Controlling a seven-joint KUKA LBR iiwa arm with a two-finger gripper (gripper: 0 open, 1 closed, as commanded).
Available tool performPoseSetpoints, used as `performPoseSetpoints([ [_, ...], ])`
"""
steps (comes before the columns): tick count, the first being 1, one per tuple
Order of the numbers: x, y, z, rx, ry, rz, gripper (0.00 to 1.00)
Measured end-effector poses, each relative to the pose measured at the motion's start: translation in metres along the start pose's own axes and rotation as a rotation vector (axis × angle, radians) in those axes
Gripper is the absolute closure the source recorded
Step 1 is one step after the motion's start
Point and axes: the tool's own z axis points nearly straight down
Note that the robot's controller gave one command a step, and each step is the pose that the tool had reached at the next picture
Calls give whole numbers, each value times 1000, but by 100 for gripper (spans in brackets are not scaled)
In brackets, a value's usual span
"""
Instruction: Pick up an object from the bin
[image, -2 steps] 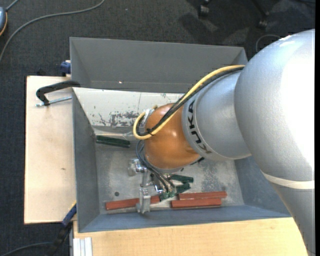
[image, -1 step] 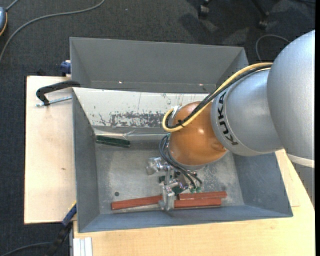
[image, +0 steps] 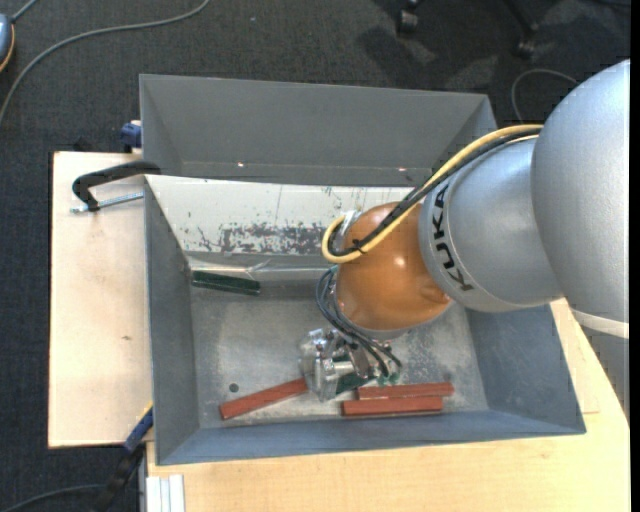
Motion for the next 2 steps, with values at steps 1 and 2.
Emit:
performPoseSetpoints([
  [1, -39, 9, -110, 1, -10, -173, 100],
  [2, -37, 8, -106, 0, -1, -171, 0],
])
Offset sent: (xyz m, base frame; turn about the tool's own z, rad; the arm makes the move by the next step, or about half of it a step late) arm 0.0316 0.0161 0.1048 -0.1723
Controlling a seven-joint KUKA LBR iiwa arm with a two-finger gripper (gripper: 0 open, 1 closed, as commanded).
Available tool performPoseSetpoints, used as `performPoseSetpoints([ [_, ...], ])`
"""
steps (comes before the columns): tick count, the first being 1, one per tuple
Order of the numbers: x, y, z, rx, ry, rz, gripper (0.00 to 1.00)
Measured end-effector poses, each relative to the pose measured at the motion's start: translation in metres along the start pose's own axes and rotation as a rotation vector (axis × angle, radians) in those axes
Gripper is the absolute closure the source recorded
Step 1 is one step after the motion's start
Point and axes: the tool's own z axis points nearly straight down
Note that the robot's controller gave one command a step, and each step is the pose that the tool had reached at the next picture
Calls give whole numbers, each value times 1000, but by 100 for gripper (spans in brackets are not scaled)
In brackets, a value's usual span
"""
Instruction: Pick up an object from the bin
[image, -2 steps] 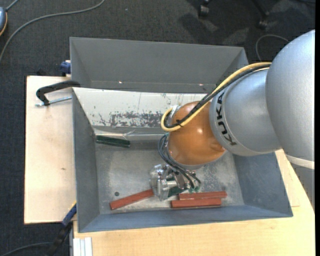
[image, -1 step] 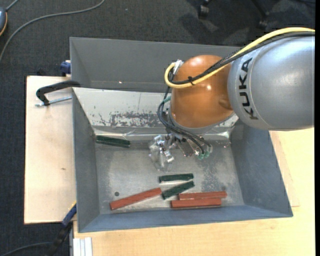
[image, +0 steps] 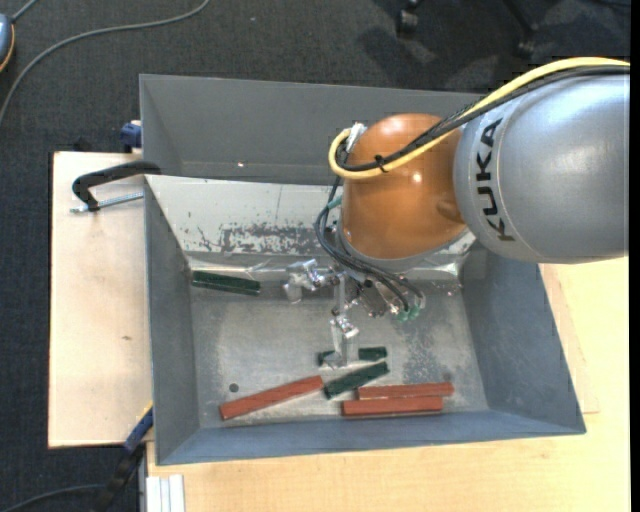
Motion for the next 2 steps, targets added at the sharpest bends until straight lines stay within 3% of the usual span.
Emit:
performPoseSetpoints([
  [1, 69, -54, 110, -1, 9, -72, 0],
  [2, 65, -52, 104, 0, 1, -75, 100],
])
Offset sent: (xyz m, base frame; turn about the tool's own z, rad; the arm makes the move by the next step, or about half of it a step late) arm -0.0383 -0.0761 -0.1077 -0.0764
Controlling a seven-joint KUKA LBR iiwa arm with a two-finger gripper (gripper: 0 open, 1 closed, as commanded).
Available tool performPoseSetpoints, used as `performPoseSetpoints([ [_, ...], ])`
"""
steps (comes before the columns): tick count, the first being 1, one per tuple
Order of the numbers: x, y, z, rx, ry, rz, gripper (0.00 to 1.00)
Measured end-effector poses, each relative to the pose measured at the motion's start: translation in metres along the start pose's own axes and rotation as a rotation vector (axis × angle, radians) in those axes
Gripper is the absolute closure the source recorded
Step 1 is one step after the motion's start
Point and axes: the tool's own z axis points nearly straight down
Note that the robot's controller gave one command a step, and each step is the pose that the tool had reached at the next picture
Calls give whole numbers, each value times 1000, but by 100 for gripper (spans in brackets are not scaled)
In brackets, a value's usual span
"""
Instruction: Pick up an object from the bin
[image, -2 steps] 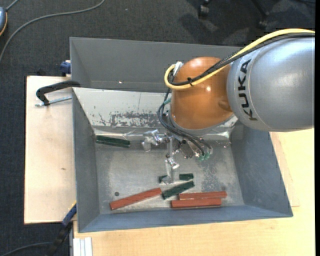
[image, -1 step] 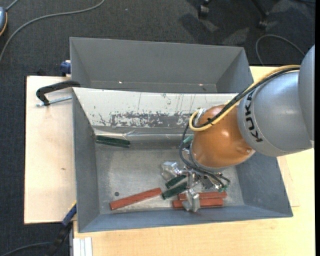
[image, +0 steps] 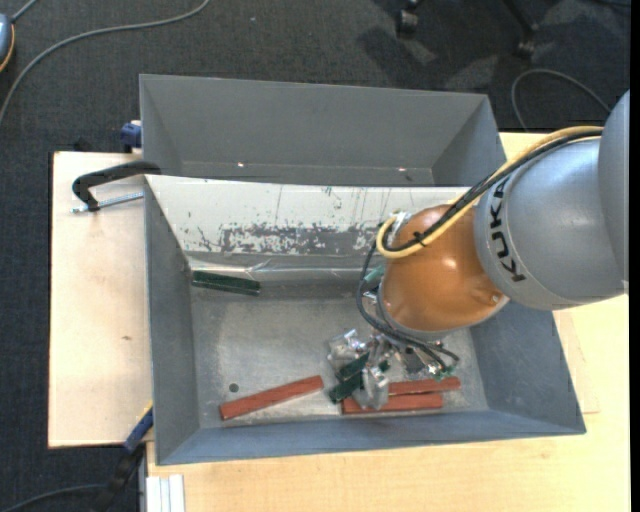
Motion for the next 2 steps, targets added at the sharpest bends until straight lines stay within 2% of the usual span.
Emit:
performPoseSetpoints([
  [1, -9, -47, -14, 5, -4, 53, 100],
  [2, -2, -58, -143, 7, -8, -85, 100],
])
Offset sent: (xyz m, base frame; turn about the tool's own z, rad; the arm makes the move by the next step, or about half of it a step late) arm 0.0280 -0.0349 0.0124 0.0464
